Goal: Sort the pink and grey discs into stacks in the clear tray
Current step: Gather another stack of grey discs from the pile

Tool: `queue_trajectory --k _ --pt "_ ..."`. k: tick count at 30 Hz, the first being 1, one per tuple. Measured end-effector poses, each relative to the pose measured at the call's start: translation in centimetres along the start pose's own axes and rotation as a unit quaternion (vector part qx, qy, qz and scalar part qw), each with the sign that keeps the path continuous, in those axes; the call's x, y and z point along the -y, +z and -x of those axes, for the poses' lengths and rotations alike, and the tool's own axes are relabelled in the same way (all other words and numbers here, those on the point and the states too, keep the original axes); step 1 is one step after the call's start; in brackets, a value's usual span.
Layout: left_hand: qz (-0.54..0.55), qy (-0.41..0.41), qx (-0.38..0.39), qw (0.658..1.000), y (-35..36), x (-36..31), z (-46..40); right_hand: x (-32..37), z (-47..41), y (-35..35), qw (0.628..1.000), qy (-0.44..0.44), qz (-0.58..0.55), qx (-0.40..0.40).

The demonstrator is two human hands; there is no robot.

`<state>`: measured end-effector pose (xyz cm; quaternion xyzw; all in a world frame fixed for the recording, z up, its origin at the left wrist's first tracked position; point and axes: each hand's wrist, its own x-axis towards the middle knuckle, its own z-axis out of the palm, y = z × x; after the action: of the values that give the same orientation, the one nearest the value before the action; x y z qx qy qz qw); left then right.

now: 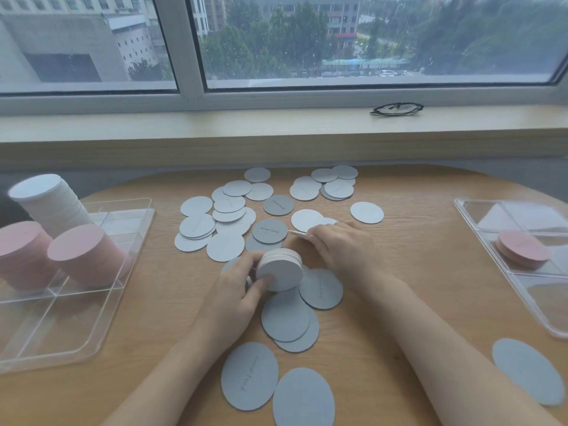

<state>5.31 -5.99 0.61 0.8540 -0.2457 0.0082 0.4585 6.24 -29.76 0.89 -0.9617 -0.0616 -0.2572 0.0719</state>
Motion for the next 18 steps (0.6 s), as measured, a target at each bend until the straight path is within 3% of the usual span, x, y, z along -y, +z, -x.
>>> queue_trajectory --k 3,5,10,13,15,18 --pt "-0.001 -0.001 -0.001 1.000 0.0 -0.1 0.0 0.1 0.1 -0.5 0.996 0.060 -0.057 -0.025" --pt "-0.002 -0.001 -0.007 1.000 0.0 -0.2 0.0 0.2 0.5 -0.9 0.981 0.108 -0.160 -0.016" --pt "0.003 -0.008 -0.020 1.000 0.0 -0.2 0.1 1.7 0.8 -2.5 0.883 0.170 -0.437 -0.029" --pt "-0.002 -0.007 -0.018 1.000 0.0 -0.3 0.1 2.7 0.8 -2.8 0.827 0.166 -0.537 -0.009" --pt "0.000 -0.004 -0.017 1.000 0.0 -0.2 0.0 3.1 0.9 -2.4 0.827 0.146 -0.542 0.040" --pt "0.011 -0.017 -0.018 1.000 0.1 0.2 -0.1 3.3 1.2 -1.7 0.870 0.102 -0.471 0.104"
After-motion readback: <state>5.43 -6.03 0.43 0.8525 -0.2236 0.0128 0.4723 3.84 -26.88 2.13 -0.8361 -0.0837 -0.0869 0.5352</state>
